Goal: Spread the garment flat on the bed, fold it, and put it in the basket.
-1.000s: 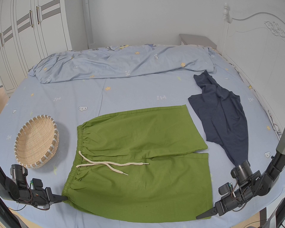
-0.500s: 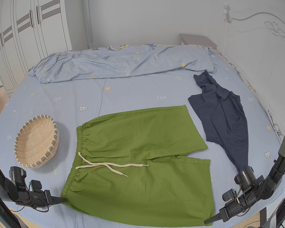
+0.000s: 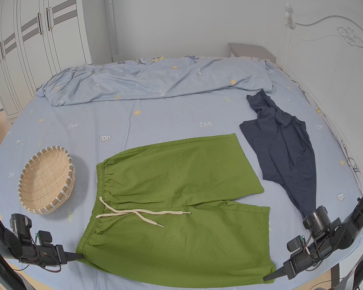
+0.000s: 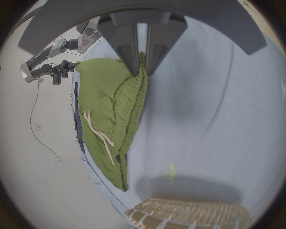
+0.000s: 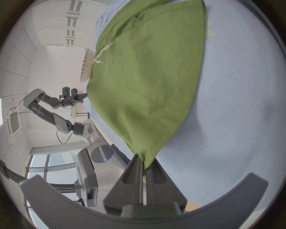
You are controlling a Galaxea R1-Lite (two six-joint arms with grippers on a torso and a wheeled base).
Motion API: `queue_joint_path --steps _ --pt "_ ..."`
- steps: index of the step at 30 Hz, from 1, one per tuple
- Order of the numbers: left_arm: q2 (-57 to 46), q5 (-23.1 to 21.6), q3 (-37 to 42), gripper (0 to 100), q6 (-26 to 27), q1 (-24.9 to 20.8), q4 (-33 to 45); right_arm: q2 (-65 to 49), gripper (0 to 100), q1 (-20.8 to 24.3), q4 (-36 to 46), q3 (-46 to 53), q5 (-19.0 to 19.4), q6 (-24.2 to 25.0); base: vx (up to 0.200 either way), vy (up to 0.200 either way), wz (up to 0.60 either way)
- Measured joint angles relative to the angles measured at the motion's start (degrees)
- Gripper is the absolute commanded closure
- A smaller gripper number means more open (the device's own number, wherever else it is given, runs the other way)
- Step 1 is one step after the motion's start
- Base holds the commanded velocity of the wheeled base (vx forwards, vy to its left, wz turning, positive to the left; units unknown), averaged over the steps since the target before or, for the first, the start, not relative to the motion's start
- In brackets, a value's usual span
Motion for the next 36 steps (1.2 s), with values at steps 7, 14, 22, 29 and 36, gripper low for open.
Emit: queue_joint_path --steps 7,14,22,29,36 --pt "-7.2 0.0 -1.9 100 -8.7 -2.4 0.5 -9.2 100 -0.7 16.2 -10.7 -1.3 2.4 0.0 0.0 0.0" --pt "-14.8 0.2 -10.1 100 -24.3 -6.4 3.3 -15.5 100 -0.2 25.1 -25.4 -10.3 3.8 0.0 0.0 0.0" --pt "-18.5 1.5 -25.4 100 -27.8 -10.0 12.0 -16.9 100 1.0 27.8 -41.0 -15.0 5.2 0.0 0.0 0.0" --pt "-17.2 5.5 -36.0 100 -28.1 -13.6 17.6 -12.2 100 1.5 28.6 -54.1 -16.0 6.5 0.0 0.0 0.0" --pt "-11.1 6.6 -42.6 100 -26.1 -16.1 19.0 -5.7 100 1.2 30.3 -65.1 -16.2 7.1 0.0 0.0 0.0"
